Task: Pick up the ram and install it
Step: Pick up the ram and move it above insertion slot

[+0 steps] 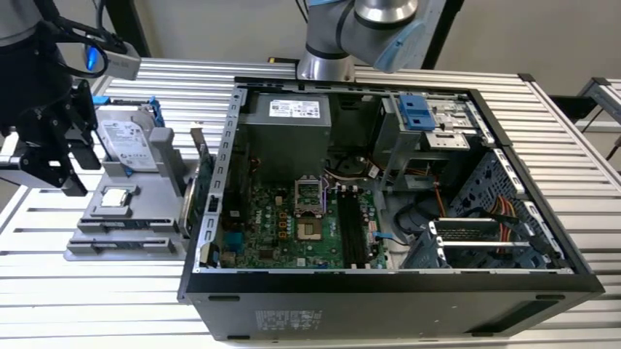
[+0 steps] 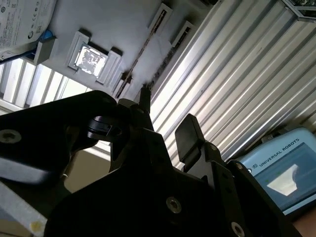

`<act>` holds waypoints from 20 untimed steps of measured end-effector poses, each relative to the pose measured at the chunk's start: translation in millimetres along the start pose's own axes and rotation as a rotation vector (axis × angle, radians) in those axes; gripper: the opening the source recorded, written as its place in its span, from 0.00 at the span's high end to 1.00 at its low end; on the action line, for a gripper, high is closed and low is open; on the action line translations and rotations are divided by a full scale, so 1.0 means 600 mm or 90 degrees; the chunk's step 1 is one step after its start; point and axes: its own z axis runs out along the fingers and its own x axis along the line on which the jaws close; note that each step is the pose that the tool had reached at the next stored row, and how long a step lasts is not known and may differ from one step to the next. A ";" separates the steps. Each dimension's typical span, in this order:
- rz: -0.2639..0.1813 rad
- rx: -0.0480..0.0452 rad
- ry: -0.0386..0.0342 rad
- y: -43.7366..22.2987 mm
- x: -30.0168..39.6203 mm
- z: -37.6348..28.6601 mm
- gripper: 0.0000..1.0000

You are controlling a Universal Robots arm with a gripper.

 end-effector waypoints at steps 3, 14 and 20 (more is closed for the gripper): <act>0.000 0.0002 -0.0002 0.000 0.000 0.001 0.00; -0.001 0.0016 -0.0531 0.000 0.002 0.004 0.00; -0.001 0.0005 -0.0529 0.000 0.003 0.013 0.00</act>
